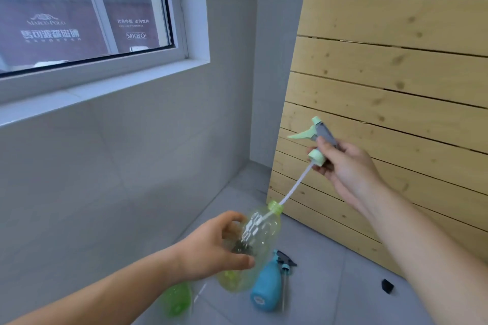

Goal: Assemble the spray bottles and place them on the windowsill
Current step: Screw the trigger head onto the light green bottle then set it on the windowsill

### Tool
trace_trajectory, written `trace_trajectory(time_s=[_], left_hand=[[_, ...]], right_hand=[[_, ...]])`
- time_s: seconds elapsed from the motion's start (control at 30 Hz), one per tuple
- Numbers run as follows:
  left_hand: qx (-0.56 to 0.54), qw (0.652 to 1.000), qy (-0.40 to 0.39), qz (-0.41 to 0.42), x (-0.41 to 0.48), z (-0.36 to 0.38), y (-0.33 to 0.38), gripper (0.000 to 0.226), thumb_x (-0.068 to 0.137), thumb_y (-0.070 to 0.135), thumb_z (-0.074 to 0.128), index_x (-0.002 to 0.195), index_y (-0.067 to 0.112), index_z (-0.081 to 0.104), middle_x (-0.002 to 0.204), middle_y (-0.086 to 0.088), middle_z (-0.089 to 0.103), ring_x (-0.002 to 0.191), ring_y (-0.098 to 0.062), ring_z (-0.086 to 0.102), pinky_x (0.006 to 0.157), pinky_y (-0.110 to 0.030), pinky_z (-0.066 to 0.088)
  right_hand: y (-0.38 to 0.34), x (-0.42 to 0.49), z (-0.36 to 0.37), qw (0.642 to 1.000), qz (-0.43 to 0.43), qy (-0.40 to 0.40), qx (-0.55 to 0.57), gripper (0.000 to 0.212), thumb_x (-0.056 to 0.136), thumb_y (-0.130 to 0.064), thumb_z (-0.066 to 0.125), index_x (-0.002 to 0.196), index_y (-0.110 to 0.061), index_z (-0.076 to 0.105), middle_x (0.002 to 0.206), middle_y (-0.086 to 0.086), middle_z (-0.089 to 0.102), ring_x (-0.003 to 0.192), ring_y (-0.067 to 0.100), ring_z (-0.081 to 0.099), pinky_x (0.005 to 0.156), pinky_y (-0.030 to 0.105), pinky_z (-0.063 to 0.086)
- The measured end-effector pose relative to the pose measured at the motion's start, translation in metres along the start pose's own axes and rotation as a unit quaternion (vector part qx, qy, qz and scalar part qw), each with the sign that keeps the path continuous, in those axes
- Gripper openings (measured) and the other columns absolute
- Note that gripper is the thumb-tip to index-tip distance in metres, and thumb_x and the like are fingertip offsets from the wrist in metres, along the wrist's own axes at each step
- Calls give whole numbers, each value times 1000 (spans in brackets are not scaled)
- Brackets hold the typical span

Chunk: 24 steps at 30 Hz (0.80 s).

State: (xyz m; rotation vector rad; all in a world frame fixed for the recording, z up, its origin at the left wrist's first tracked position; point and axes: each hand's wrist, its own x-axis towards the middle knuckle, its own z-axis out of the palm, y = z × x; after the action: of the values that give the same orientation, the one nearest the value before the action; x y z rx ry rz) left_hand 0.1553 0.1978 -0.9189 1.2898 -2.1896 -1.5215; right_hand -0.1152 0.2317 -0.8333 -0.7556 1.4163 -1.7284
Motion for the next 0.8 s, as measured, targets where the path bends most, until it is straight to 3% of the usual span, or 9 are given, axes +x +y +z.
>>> trace_trajectory(time_s=[0.1,0.2,0.27,0.4,0.53,0.63,0.8], left_hand=[[-43,999,-4,16,4,1,8,82,54,49,91,127,37,56,125,-7,68,114,-27,70,106,-44,55],[-114,993,-31,7,5,1,17,68,64,41,91,121,38,55,119,-20,72,97,-31,73,101,-62,52],[-135,990,-47,6,6,1,19,63,70,35,90,121,37,53,117,-18,75,93,-25,71,102,-65,51],[-168,983,-72,10,8,4,20,61,71,33,91,122,34,57,115,-15,77,95,-23,72,100,-57,57],[-267,960,-86,-3,9,8,21,60,74,15,85,128,22,59,102,-9,78,83,-23,73,73,-31,60],[-285,955,-77,1,10,10,23,60,75,14,84,130,22,60,109,-16,77,83,-23,74,72,-32,60],[-300,951,-73,5,7,10,27,57,75,12,81,128,21,63,97,-6,79,76,-19,74,67,-28,60]], right_hand=[[17,-5,13,994,26,-86,-57,17,91,-7,63,106,-1,68,97,17,74,89,24,69,81,36,60],[26,-9,21,985,37,-141,-94,21,89,-6,66,109,0,67,106,24,74,94,27,71,80,38,61],[27,-9,19,980,31,-156,-122,20,92,-10,64,111,-4,66,105,21,75,96,28,71,83,41,60],[26,-10,12,969,31,-198,-143,20,92,-8,63,112,-7,64,101,12,73,98,27,68,86,42,59],[20,-12,10,968,10,-221,-117,18,90,-2,62,104,-14,66,104,15,67,97,22,64,76,27,59],[23,-11,9,967,-5,-215,-136,19,90,-3,63,103,-18,65,103,18,65,96,25,64,75,27,59],[28,-10,9,969,-6,-211,-132,19,91,-6,64,108,-15,64,103,17,67,100,27,65,87,41,58]])
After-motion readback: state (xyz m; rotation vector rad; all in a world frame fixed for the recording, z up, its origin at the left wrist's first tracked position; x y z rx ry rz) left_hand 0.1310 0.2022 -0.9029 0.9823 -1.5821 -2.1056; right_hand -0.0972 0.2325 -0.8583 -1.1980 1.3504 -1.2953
